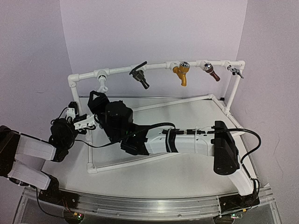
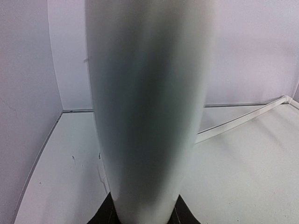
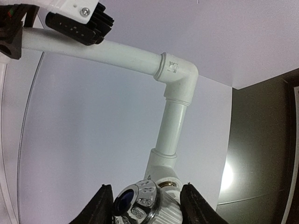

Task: Install the water faucets
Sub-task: Place the adaptor at the water faucet.

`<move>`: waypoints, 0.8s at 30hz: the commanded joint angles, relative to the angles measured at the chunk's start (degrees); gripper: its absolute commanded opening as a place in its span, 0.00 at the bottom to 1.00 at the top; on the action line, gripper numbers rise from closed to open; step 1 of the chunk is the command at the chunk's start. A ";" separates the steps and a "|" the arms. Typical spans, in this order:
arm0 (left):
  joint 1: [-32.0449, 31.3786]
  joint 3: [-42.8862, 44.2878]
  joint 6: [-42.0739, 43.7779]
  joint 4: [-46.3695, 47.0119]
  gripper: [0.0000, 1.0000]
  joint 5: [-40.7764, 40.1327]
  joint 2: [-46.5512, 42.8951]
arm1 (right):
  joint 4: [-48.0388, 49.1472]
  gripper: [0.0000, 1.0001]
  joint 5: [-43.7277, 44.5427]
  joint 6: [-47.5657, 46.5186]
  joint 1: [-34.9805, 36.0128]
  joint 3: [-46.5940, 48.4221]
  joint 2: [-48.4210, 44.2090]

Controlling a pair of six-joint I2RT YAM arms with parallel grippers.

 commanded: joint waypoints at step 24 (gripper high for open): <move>-2.05 1.88 -1.76 0.13 0.00 7.98 0.08 | 8.71 0.07 5.21 133.14 -8.66 -16.63 -17.56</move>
